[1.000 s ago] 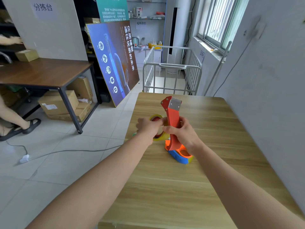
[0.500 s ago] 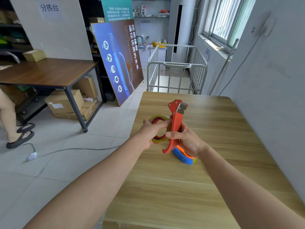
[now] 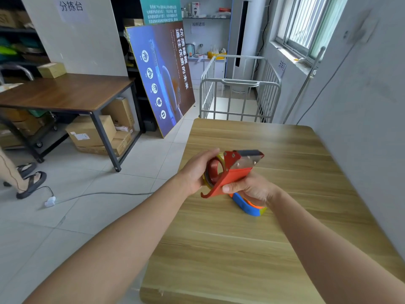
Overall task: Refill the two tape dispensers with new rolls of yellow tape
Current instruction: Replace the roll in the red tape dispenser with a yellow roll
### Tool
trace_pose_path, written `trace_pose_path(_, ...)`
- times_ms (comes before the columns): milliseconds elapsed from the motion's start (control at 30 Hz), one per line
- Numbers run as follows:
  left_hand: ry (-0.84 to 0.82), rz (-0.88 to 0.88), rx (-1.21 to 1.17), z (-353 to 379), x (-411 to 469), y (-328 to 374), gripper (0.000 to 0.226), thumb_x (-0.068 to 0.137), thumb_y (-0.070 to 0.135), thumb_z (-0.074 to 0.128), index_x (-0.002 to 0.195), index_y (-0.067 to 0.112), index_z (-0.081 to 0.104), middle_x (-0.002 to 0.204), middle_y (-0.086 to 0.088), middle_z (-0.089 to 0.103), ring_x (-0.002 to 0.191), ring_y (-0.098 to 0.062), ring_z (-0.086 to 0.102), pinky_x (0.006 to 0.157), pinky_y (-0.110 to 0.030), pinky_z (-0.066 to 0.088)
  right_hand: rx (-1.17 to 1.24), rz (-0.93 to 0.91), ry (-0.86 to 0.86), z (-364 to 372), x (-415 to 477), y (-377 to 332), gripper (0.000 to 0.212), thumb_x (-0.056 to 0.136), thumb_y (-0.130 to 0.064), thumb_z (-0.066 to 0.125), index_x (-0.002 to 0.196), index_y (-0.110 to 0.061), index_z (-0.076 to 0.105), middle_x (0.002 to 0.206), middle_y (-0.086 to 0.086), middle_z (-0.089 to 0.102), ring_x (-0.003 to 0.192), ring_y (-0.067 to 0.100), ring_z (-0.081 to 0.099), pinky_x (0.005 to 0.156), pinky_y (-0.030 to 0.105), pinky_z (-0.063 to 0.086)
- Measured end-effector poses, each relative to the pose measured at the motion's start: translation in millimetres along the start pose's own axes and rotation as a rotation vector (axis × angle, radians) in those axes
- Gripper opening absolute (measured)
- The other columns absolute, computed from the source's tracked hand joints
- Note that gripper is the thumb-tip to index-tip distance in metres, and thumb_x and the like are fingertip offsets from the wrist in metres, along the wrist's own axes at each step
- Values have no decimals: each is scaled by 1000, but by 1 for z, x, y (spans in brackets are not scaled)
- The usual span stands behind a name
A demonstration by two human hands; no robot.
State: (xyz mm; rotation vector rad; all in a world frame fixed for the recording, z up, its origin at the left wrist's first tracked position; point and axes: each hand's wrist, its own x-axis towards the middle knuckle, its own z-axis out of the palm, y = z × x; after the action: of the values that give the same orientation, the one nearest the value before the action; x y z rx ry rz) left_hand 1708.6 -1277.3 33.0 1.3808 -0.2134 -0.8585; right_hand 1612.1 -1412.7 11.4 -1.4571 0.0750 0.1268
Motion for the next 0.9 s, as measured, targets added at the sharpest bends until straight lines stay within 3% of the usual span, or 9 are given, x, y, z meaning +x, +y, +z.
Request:
trace_pose_path(67,-45,34,33,-2,-1,6,44,78,39,64,114,13,58,96,-6,63,94,-24,57,80,-34,47,-55,-3,11,0,-2,0,49,62,5,72,110,-3,65,108,14,70,106,25,66,97,35,51)
trace_pose_path(167,-45,75,88,-5,-4,13,20,85,21,59,104,17,60,89,-1,60,88,-18,54,82,-33,43,-138,-13,46,2,-4,-2,48,60,8,74,107,0,66,105,17,69,102,25,66,96,37,52)
trace_pose_path(333,-39,145,323,-10,-5,19,26,86,5,55,97,26,67,112,-4,64,114,-22,53,114,-41,30,-217,-24,94,0,-4,0,48,62,22,70,95,-12,72,88,3,76,95,33,69,92,45,53)
trace_pose_path(433,-1,218,527,-5,-10,21,33,88,4,55,119,15,62,129,-7,59,119,-16,52,106,-26,34,-309,-13,176,-5,1,9,43,65,26,66,103,7,63,107,28,69,106,44,64,96,55,49)
trace_pose_path(500,51,282,602,-2,-13,22,34,87,2,56,120,11,62,129,-8,60,119,-15,54,96,-21,37,-385,-7,236,-6,3,13,40,65,22,69,95,-3,61,110,34,66,106,44,64,93,56,50)
trace_pose_path(567,92,334,641,3,-15,22,31,86,2,58,116,10,64,126,-9,62,116,-16,56,93,-21,40,-480,-14,274,-8,6,18,43,64,12,77,98,-9,62,101,21,72,94,31,70,88,48,56)
trace_pose_path(667,136,400,688,7,-17,19,28,83,11,65,110,14,68,126,-5,62,113,-18,58,101,-29,43,-578,-31,320,-6,3,16,45,65,8,79,105,-7,63,86,13,70,75,14,60,75,29,52)
trace_pose_path(767,166,477,741,10,-18,18,27,76,19,73,103,15,71,115,0,64,105,-18,59,96,-31,46,-643,-51,341,-2,2,10,43,66,9,77,90,-23,62,74,-6,63,69,8,55,65,15,45)
trace_pose_path(900,182,572,870,13,-19,19,11,74,12,74,83,8,71,78,9,58,76,-8,54,75,-24,44,-666,-55,369,0,1,9,55,64,11,77,75,-37,52,69,-12,58,70,13,56,70,25,46)
